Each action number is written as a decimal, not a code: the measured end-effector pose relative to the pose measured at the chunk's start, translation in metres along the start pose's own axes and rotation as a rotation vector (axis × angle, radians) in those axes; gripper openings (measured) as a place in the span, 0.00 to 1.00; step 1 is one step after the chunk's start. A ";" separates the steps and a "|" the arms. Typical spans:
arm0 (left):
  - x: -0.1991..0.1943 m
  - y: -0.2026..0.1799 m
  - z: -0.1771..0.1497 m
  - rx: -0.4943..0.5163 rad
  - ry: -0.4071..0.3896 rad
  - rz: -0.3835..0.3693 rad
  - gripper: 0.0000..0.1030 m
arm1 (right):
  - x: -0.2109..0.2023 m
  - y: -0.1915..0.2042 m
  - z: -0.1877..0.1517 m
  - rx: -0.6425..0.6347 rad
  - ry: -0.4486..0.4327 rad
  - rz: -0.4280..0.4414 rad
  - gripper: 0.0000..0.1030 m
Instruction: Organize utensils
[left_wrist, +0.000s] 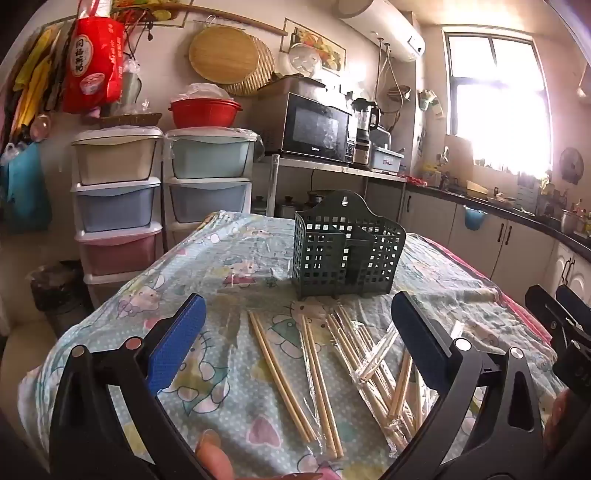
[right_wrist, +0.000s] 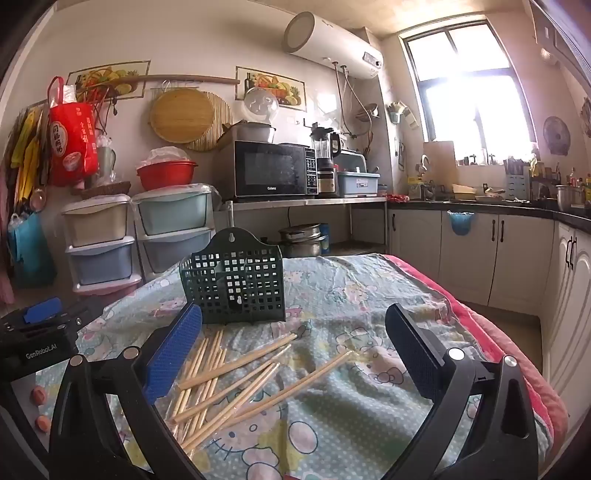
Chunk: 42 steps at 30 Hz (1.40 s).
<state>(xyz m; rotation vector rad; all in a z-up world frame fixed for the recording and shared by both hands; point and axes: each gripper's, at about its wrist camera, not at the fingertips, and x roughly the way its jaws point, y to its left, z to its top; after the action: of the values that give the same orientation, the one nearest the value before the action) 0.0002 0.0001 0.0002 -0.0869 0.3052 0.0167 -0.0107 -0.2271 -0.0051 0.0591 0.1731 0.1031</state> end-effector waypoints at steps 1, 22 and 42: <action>0.000 0.000 0.000 -0.001 -0.003 -0.006 0.90 | 0.000 -0.001 0.000 0.010 -0.007 0.001 0.94; -0.003 -0.001 0.002 0.000 -0.015 -0.023 0.90 | -0.002 0.003 -0.002 0.005 -0.003 0.001 0.94; -0.003 -0.003 0.001 0.001 -0.015 -0.024 0.90 | -0.001 0.003 -0.001 0.002 -0.002 0.004 0.94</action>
<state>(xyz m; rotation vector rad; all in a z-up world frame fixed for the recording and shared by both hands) -0.0018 -0.0026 0.0024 -0.0898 0.2891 -0.0064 -0.0118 -0.2240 -0.0062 0.0615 0.1716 0.1070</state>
